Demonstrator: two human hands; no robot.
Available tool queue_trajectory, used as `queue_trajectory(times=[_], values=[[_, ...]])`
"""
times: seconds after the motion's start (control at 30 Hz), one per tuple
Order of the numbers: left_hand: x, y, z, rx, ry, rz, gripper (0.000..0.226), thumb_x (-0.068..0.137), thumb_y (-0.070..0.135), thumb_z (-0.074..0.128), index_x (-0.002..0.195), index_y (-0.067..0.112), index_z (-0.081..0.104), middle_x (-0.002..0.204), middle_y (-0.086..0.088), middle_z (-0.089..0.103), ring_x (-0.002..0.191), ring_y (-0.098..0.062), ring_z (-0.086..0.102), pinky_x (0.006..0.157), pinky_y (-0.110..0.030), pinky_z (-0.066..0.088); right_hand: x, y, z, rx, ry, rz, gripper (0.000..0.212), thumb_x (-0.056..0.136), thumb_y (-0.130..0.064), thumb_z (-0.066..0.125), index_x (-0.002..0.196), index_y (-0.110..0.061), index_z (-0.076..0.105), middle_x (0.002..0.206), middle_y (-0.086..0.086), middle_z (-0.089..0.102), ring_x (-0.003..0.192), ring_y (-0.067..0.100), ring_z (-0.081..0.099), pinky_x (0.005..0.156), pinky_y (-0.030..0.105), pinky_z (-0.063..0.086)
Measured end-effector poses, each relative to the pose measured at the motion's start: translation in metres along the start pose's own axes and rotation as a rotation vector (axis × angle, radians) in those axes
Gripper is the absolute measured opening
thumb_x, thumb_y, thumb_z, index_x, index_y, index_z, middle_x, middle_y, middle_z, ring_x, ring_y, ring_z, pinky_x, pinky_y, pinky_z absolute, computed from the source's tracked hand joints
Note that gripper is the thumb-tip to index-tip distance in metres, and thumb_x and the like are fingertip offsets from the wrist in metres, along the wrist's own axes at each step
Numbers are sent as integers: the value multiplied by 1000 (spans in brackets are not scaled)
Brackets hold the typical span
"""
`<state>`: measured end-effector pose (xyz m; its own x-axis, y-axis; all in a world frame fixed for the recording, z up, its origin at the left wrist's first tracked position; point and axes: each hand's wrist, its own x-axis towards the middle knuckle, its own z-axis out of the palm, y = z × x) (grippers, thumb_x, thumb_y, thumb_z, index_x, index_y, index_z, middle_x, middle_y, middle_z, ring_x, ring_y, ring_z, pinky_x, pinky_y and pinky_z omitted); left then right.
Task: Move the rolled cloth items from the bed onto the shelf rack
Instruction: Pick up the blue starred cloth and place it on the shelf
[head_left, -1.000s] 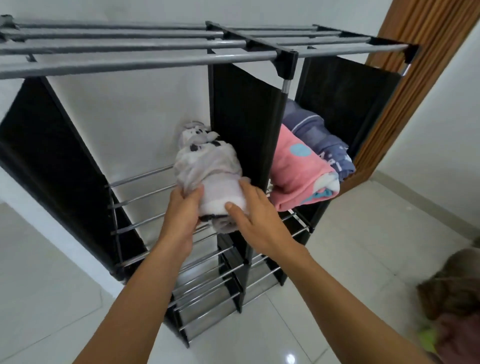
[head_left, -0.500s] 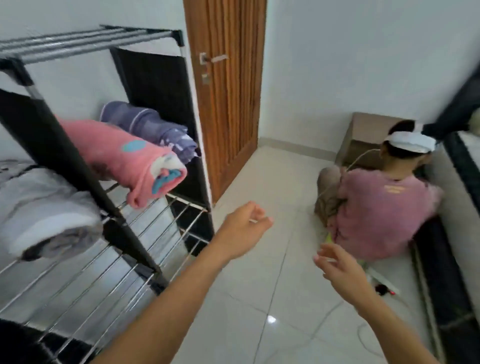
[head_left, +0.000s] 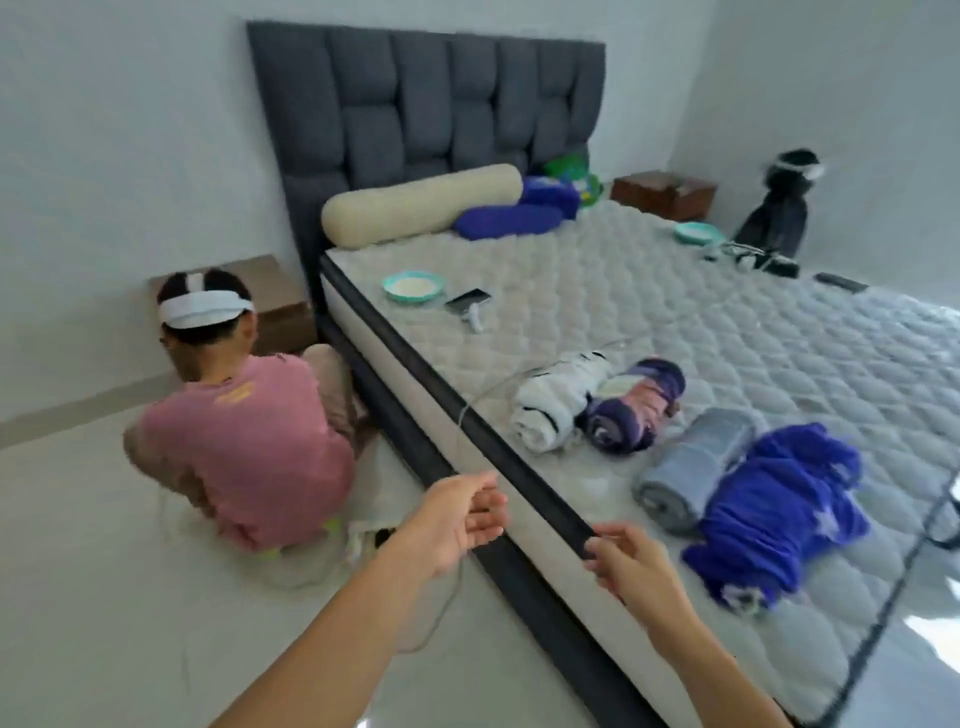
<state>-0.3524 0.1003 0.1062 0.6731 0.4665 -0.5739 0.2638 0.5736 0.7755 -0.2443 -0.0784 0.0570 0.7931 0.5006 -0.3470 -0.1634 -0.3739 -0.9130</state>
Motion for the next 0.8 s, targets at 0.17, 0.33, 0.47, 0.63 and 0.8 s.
queue_trajectory(times=[0.17,0.33,0.47,0.63,0.8], values=[[61,-4,115,146,-201,-87,14,95,21,55,86,11,57,77,-7,60,66,-20,60,62,-30,50,25,23,-82,109,224,76,11,91,-12,58,101,-14,60,90,8,67,79,21,65,69,28,50],[128,-25,187,274,-307,-190,14,96,22,54,88,12,60,83,-7,60,71,-20,60,64,-31,49,47,50,-123,136,400,191,7,91,-11,58,94,-17,61,91,10,68,77,20,64,68,29,51],[171,-60,222,386,-310,-352,17,95,24,54,101,9,60,90,-8,58,77,-21,60,63,-31,49,61,54,-155,31,687,187,9,88,-10,60,93,-16,65,86,9,70,79,23,67,75,40,56],[197,-106,244,495,-332,-586,41,94,30,56,129,9,52,107,-9,55,95,-23,57,78,-37,49,82,47,-189,-78,816,246,7,87,-12,62,93,-15,66,85,2,69,78,12,63,67,20,48],[237,-117,264,409,-347,-656,46,92,29,60,133,13,46,138,-14,45,118,-28,50,99,-45,42,130,61,-227,-70,728,327,17,90,-20,62,105,-13,58,95,4,63,82,14,56,65,17,39]])
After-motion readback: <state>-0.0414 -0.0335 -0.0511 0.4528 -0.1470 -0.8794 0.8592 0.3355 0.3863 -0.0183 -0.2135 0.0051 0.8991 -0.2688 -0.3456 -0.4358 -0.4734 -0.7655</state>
